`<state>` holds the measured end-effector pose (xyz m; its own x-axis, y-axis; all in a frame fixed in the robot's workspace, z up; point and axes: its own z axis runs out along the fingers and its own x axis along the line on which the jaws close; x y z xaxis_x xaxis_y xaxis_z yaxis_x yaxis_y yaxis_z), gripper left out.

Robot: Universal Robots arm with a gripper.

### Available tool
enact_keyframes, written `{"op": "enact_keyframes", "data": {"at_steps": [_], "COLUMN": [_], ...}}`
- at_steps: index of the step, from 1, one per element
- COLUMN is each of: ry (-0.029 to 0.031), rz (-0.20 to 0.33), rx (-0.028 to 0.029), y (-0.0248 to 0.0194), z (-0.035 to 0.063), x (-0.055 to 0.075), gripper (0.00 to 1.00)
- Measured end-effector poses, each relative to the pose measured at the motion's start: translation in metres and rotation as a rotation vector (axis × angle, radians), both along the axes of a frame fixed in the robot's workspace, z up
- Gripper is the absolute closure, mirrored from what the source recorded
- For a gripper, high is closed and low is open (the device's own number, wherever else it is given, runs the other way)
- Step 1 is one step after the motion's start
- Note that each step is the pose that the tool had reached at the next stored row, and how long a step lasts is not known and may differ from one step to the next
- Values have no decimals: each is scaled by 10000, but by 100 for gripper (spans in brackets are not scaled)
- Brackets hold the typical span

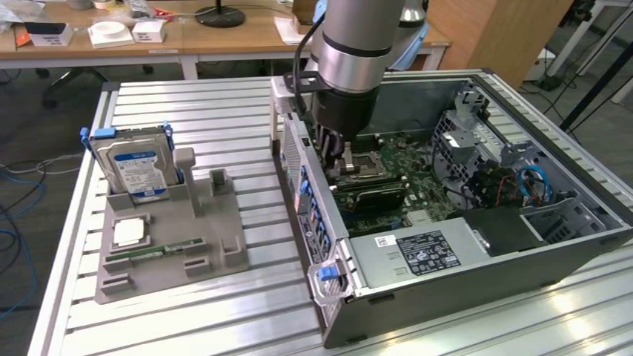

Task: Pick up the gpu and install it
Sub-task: 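Press down on the gpu until it lock into place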

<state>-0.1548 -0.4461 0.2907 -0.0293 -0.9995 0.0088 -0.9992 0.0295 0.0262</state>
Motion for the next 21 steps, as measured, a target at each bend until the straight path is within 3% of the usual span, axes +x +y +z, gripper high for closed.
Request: {"op": "enact_keyframes", "data": {"at_steps": [7, 9, 21], "ry": [6, 5, 4], "rz": [-3, -3, -1], "rx": [1, 3, -12], "y": [0, -4, -19], "z": [30, 109, 48], "x": [-5, -5, -26], "gripper": [89, 89, 89]}}
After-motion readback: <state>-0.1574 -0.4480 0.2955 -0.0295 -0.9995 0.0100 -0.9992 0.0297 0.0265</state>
